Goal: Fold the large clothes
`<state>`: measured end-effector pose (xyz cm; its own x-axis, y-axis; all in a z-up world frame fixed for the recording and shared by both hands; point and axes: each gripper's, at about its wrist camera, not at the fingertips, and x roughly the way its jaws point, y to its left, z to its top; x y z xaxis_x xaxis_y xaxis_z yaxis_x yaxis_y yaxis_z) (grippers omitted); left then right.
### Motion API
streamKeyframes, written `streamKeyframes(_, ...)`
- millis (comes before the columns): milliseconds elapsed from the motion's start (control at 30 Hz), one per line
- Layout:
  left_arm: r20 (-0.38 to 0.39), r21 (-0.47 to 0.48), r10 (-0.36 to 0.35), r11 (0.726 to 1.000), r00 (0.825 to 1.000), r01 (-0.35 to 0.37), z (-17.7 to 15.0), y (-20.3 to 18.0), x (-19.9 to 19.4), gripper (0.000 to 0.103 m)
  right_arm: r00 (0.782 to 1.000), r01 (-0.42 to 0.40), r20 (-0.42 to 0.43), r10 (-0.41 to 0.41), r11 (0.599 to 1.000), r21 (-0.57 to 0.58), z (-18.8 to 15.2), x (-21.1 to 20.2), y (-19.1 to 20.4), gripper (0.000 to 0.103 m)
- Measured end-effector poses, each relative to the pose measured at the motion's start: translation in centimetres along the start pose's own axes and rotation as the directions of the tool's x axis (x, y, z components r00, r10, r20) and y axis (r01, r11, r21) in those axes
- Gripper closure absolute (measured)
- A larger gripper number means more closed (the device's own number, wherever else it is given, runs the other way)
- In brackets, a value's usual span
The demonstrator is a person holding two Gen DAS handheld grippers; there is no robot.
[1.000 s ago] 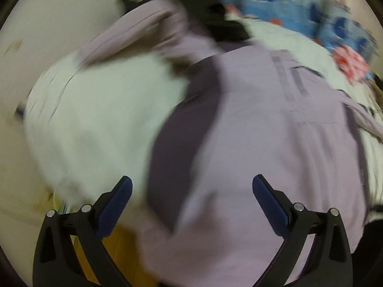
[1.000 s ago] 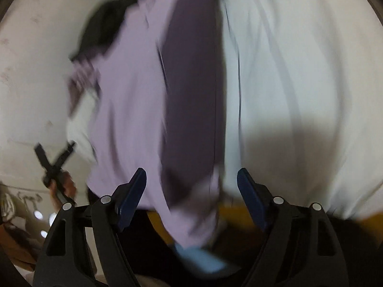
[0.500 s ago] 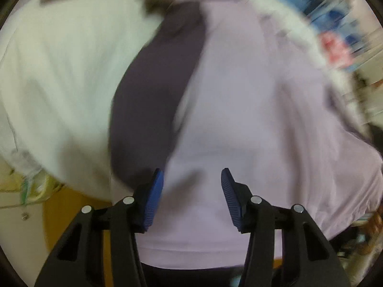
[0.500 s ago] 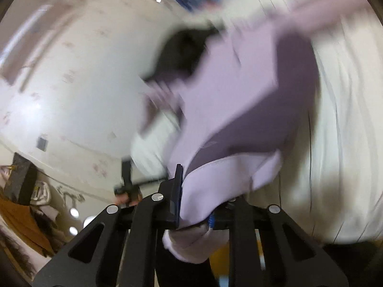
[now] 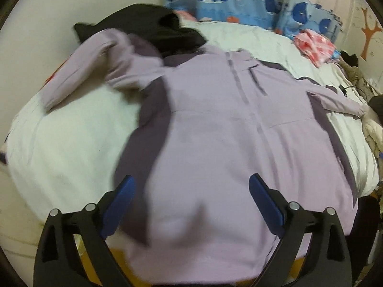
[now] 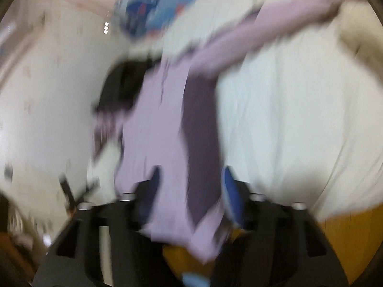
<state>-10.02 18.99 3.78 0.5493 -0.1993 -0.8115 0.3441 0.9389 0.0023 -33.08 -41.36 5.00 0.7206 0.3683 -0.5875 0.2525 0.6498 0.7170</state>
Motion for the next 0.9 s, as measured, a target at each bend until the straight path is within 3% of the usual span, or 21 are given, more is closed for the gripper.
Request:
streamKeyframes(167,0.062,0.038,-0.055,0.998,0.997,0.052,3.4,-7.2,4.1,0.011,0.989,0.025,0.138,-0.052,0.98,0.196,8.2,1.8,-8.4,0.033)
streamKeyframes(333,0.076,-0.008,-0.093,0.995,0.993,0.094,7.9,-12.1,8.8,0.011,0.957,0.074,0.245,-0.156,0.948,0.311,13.9,6.8,-14.7,0.033)
streamKeyframes(467,0.113,-0.036,-0.09,0.995,0.99,0.094,11.9,-14.3,12.5,0.011,0.906,0.15,0.307,-0.291,0.899,0.412,18.5,11.9,-18.6,0.033)
streamKeyframes(567,0.125,-0.056,-0.067,0.996,0.99,0.075,13.3,-14.5,15.1,0.011,0.866,0.126,0.373,-0.332,0.868,0.48,20.5,13.5,-21.8,0.033)
streamKeyframes(600,0.119,-0.07,-0.065,0.995,0.991,0.073,13.5,-14.4,16.1,0.011,0.857,0.121,0.396,-0.331,0.874,0.47,21.4,13.6,-22.3,0.033)
streamKeyframes(633,0.111,-0.082,-0.069,0.994,0.991,0.078,13.5,-14.2,16.8,0.011,0.857,0.115,0.407,-0.317,0.887,0.447,22.2,13.4,-22.4,0.05)
streamKeyframes(667,0.099,-0.102,-0.08,0.991,0.992,0.09,13.3,-13.8,17.7,0.011,0.859,0.094,0.421,-0.29,0.899,0.428,23.3,13.3,-22.5,0.089)
streamKeyframes(733,0.069,-0.129,-0.098,0.986,0.993,0.106,12.7,-13.1,18.7,0.011,0.851,0.021,0.479,-0.216,0.925,0.38,24.4,11.8,-21.7,0.094)
streamKeyframes(833,0.041,-0.158,-0.137,0.977,0.99,0.142,12.5,-12.1,18.9,0.011,0.802,0.005,0.584,-0.125,0.979,0.202,25.3,8.3,-17.3,0.095)
streamKeyframes(867,0.064,-0.173,-0.14,0.974,0.988,0.149,12.7,-11.6,18.3,0.011,0.801,0.06,0.581,-0.145,0.985,0.164,25.6,8.3,-16.0,0.095)
streamKeyframes(900,0.082,-0.183,-0.137,0.972,0.987,0.15,12.8,-11.2,17.8,0.01,0.822,0.099,0.542,-0.176,0.981,0.168,26.2,9.0,-15.8,0.095)
